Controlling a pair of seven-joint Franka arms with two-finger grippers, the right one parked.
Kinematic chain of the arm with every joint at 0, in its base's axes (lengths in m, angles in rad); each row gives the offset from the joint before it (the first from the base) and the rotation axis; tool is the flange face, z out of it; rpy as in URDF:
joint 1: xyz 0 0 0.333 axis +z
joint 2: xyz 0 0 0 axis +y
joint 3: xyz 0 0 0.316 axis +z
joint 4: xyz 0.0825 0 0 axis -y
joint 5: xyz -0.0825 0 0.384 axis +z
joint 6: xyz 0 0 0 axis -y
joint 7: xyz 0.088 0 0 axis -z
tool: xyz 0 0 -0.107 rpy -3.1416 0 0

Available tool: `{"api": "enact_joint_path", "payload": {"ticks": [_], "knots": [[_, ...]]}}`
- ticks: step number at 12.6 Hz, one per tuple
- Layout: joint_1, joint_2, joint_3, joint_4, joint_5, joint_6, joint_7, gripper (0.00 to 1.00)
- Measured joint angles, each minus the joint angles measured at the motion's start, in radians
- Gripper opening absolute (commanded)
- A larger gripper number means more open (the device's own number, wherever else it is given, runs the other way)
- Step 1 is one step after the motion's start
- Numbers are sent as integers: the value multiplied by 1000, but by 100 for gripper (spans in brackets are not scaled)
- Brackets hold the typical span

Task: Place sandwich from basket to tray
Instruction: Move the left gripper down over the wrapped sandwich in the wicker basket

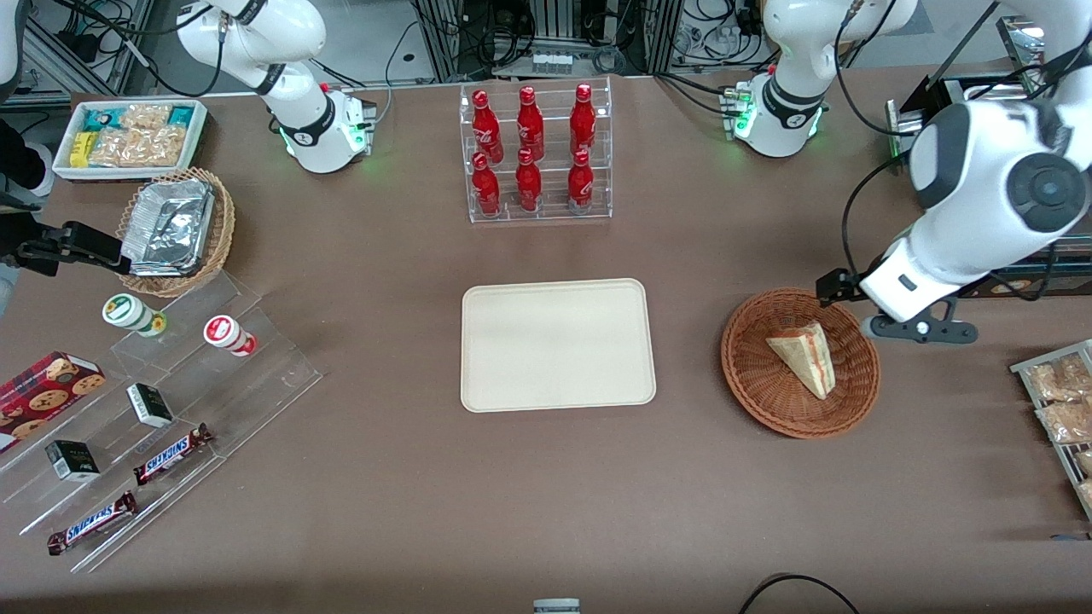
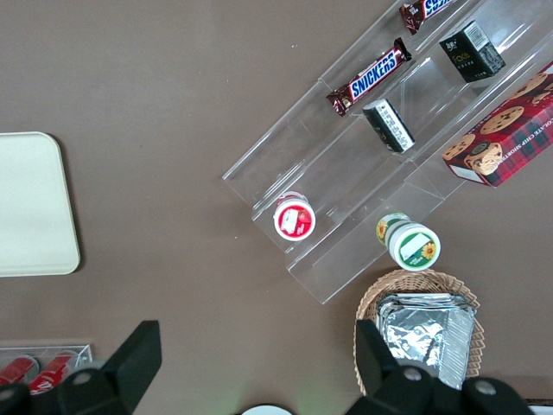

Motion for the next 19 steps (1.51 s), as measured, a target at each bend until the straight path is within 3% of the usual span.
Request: {"api": "enact_joint_path", "payload": {"ticks": [5,11,19], "knots": [[0,0,1,-187,0,270,-147,100],[6,1,3,-218,-1,367,-635,100],[36,70,6,-239,-8,390,-740,100]]}}
